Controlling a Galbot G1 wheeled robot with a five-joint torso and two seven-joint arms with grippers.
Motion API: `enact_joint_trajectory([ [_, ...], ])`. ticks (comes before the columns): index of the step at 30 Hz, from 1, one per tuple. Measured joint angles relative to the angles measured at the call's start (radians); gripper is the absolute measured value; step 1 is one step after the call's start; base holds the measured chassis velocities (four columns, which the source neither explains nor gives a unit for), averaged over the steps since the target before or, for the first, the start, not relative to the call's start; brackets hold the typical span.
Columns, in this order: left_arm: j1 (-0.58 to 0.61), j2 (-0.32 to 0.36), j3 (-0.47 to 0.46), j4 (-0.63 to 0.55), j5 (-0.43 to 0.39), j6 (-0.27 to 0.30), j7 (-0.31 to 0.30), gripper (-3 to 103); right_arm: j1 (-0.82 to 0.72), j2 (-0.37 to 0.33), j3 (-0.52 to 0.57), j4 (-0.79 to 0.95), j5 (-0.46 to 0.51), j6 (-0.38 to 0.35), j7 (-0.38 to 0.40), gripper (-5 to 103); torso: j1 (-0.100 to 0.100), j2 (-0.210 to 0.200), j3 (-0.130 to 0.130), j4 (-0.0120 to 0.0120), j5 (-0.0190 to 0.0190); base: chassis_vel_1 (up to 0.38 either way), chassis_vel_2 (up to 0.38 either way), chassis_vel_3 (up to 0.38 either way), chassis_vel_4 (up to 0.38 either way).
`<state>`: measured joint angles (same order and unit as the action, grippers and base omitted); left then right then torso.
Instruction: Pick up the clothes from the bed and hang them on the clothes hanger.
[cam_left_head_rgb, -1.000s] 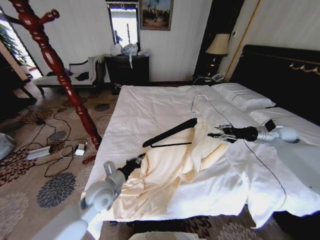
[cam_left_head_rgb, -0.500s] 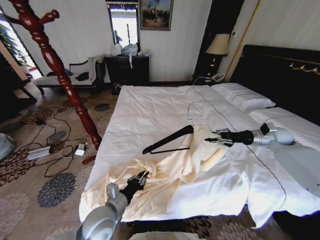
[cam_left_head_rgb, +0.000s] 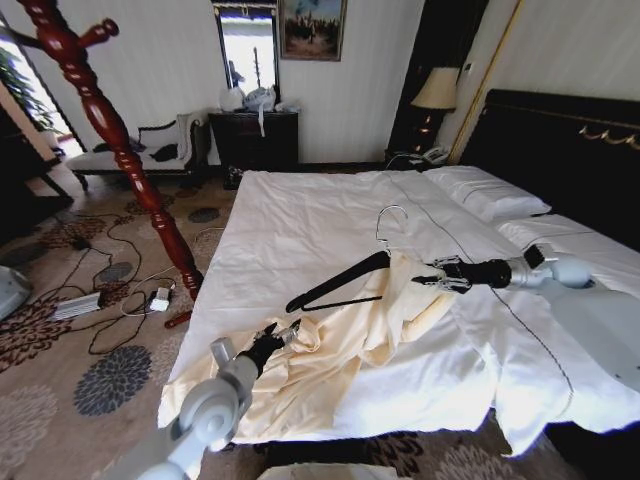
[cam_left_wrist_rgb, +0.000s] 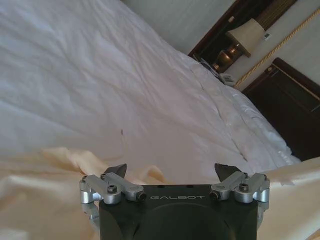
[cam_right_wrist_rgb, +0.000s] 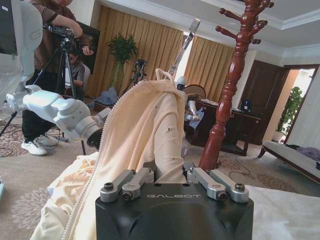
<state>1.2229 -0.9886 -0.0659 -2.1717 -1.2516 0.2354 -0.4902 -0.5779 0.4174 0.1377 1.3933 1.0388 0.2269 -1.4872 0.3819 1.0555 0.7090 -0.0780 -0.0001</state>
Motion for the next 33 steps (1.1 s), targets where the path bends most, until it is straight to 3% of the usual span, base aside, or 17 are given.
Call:
enact_joint_trajectory([
  [3,-0.015,-0.043,-0.001,0.022,-0.077,0.002,-0.005,100,0.001,-0.001,0.000,0.000,0.000,0.000,-0.006,23,0.000,0.000,0.000,0.0002,0.0001,0.000,0.000,0.000,0.000],
  [4,-0.024,-0.094,-0.004,0.051,-0.139,0.006,-0.012,100,0.001,-0.003,-0.002,-0.005,0.001,0.001,-0.013,23,0.000,0.000,0.000,0.0001,0.0002,0.000,0.000,0.000,0.000],
  [6,-0.028,-0.111,-0.004,0.072,-0.154,0.008,-0.021,100,0.003,-0.001,-0.004,-0.010,0.001,0.001,-0.015,23,0.000,0.000,0.000,0.0001,0.0001,0.000,0.000,0.000,0.000],
  [23,-0.103,-0.199,0.021,0.209,-0.126,0.024,-0.021,100,0.017,0.011,-0.011,-0.007,0.012,0.001,-0.014,23,0.000,0.000,0.000,0.0000,0.0002,0.000,0.000,0.000,0.000],
  [33,-0.075,-0.185,0.035,0.183,-0.108,0.027,-0.015,100,0.027,0.007,-0.010,-0.016,0.021,0.000,-0.014,23,0.000,0.000,0.000,0.0002,0.0001,0.000,0.000,0.000,0.000],
])
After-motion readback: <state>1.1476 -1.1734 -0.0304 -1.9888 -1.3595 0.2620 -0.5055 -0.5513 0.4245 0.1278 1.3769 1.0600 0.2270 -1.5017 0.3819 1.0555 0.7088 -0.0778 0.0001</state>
